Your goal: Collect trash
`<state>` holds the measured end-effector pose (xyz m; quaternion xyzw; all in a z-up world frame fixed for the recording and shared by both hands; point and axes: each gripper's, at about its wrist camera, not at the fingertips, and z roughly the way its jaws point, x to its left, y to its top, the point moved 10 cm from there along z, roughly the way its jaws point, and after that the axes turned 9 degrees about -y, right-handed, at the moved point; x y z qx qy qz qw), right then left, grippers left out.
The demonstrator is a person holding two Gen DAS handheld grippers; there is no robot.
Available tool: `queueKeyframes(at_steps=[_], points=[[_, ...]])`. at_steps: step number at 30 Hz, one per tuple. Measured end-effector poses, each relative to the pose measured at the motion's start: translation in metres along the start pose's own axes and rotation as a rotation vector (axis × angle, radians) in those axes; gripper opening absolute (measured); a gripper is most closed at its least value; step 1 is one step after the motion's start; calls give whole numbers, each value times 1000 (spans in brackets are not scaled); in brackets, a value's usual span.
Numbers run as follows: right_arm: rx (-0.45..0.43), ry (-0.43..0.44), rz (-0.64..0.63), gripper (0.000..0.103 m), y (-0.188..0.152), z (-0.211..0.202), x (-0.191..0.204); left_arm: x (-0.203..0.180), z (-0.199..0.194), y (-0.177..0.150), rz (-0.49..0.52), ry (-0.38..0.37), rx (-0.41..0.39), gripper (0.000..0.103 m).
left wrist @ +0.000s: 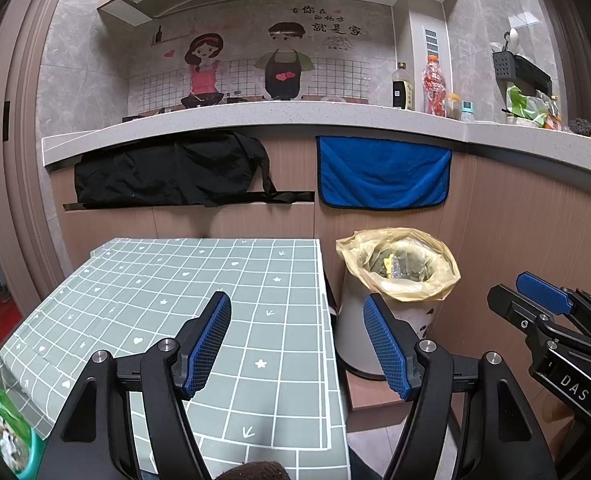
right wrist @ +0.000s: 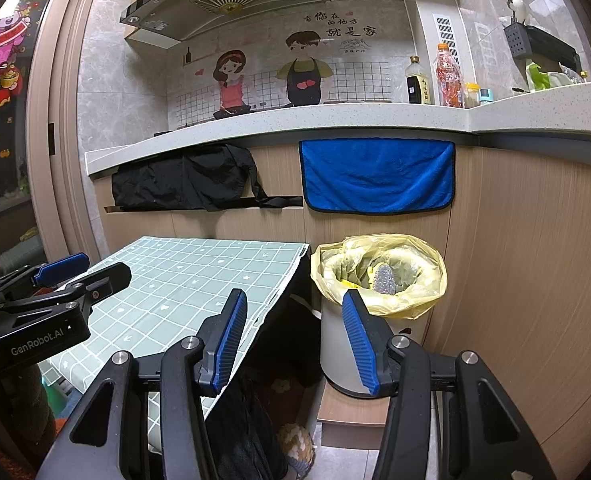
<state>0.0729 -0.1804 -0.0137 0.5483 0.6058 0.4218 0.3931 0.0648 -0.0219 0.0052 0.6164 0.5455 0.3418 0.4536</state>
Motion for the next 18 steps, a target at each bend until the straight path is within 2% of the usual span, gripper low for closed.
queueKeyframes(at_steps=[18], points=[[2, 0, 2, 47, -1, 1, -2, -3, 1, -2, 3, -4, 7, 69]])
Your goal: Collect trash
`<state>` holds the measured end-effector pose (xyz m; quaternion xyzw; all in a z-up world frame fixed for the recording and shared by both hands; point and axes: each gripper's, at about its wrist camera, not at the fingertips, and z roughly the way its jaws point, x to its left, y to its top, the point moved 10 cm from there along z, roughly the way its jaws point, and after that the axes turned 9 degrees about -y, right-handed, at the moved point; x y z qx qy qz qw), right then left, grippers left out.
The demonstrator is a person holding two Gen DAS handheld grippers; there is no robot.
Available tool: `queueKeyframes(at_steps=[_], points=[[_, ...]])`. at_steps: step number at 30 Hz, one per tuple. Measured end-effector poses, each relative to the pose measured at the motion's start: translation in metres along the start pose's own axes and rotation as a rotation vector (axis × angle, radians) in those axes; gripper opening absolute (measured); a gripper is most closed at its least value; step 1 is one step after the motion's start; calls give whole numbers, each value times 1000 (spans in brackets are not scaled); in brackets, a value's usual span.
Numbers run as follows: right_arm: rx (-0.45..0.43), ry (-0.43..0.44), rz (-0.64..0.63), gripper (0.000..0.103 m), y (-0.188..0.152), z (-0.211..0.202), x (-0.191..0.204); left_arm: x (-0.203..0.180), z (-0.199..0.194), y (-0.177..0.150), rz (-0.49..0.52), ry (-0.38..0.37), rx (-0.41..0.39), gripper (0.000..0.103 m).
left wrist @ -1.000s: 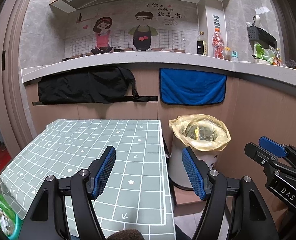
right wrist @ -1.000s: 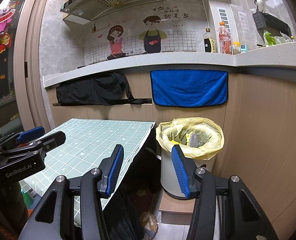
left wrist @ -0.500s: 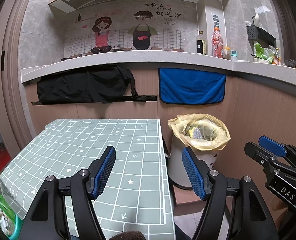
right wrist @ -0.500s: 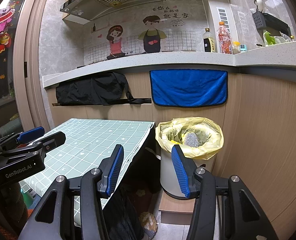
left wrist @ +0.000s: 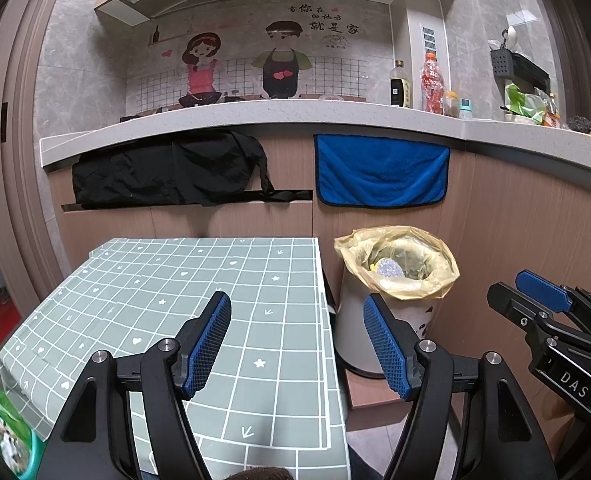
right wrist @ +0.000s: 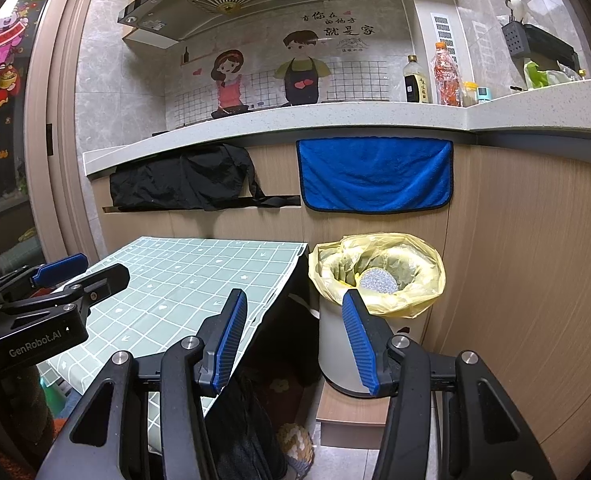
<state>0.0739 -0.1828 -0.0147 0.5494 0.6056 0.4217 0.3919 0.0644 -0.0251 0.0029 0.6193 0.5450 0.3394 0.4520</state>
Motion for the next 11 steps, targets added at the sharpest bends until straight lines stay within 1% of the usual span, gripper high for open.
queueKeyframes(at_steps=[5, 11], points=[[3, -7, 4, 47, -2, -1, -2, 0, 2, 0, 8, 1, 6, 69], [10, -12, -1, 47, -4, 1, -3, 7, 9, -3, 4, -18, 21, 69]])
